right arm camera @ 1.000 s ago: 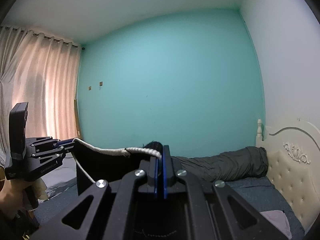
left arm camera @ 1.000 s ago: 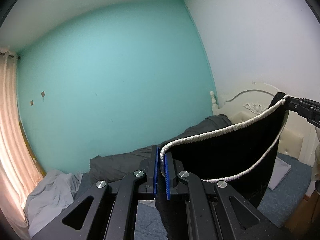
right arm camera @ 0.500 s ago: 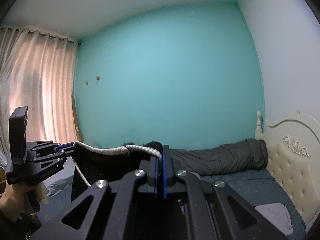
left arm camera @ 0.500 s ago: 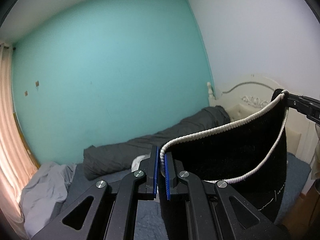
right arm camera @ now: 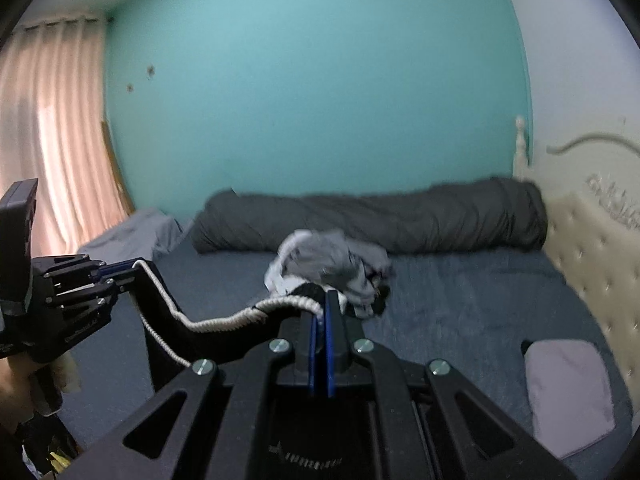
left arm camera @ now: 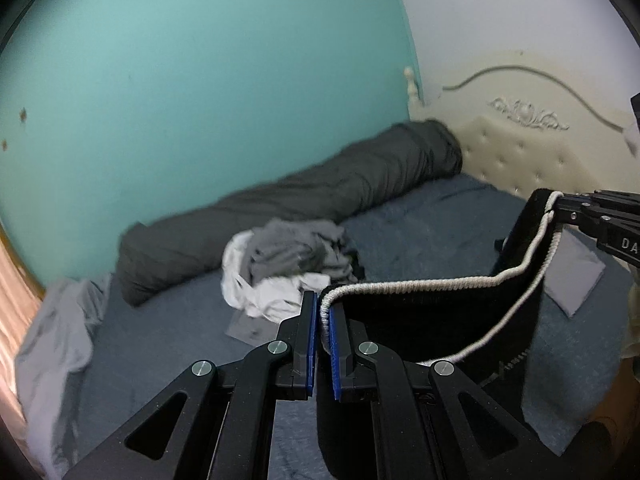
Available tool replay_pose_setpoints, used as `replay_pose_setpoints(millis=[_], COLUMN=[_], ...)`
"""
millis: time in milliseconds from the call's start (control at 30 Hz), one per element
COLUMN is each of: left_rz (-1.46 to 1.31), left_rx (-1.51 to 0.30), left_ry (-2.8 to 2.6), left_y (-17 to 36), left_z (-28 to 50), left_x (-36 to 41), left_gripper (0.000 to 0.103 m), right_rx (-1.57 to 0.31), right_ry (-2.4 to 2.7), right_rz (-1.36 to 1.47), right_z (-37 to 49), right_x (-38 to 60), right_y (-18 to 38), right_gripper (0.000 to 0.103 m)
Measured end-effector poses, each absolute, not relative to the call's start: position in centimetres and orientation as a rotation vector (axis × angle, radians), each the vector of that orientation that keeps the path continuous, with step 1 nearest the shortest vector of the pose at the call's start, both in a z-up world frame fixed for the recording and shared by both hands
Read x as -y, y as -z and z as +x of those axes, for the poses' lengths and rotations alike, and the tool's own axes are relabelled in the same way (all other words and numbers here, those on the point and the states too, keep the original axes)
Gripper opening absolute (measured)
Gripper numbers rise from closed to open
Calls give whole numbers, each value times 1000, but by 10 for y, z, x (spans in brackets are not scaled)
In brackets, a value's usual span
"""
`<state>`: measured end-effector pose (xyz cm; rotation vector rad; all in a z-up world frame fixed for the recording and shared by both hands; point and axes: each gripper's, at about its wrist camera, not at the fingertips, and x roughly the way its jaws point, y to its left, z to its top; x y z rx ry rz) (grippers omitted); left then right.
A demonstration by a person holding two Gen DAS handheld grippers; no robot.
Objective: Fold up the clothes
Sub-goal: 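Lift the black sweatshirt by its hem with both tools high above the bed, then lower the sweatshirt onto the bed and open both tools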
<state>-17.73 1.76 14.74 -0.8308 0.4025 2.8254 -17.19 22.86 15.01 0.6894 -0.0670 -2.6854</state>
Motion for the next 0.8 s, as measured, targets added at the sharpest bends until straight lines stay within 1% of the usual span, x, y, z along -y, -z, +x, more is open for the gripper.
replay_pose_setpoints(millis=[133, 300, 500, 600, 800], left_rz=[-908, -1001, -1105, -1181, -1303], left_rx=[-367, -301, -271, -207, -160], left_ry=[-2797, -2776, -2748, -2723, -2665], left_y=[-109, -68, -20, 17, 92], left_z=[-228, -294, -355, -390, -442], left_x=[-13, -8, 3, 11, 16], left_gripper=[6, 6, 6, 6, 6], right_rx=[60, 51, 70, 86, 83], right_ry=[2680, 2663, 2632, 2613, 2577], right_rz=[768, 846, 927, 981, 1102], right_z=[-224, -282, -345, -374, -427], right_x=[-228, -226, -218, -213, -206], right_y=[-107, -70, -21, 8, 76], right_gripper=[3, 3, 3, 3, 3])
